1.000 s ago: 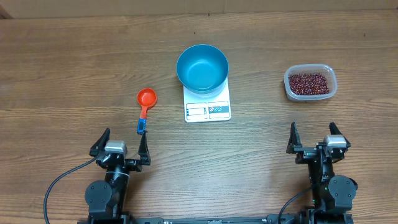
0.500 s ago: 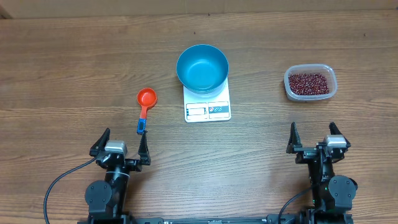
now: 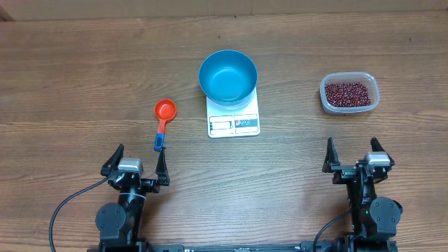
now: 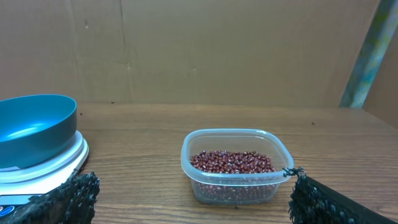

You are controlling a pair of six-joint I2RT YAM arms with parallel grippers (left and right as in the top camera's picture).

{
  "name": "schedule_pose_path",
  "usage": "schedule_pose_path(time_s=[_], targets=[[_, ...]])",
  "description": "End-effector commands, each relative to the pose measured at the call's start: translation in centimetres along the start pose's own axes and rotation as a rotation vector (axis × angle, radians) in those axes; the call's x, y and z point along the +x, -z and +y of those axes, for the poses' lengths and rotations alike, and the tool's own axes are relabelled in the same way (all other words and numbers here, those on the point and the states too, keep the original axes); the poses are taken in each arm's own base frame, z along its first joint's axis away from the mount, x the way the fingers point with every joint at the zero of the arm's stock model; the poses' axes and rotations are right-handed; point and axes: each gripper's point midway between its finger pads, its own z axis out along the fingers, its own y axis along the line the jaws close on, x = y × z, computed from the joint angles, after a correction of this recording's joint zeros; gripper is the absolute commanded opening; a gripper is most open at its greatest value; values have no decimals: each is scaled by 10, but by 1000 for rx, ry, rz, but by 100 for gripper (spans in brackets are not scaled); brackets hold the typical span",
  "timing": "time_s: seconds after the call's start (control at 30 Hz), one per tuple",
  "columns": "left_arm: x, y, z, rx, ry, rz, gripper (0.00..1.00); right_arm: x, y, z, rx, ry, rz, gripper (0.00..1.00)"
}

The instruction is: Scoop item into bowl and weigh 150g on scale

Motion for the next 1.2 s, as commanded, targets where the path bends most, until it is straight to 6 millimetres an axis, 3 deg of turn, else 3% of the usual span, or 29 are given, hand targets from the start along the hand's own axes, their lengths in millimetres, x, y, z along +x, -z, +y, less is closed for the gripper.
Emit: schedule_pose_path(time_s=[0.0,1.17], targets=[[0,0,4,-16,-18,-3,100,1,0,0,-2,2,-6,100],[-7,2,6,-35,-22,-19,100,1,0,0,-2,2,-6,100]])
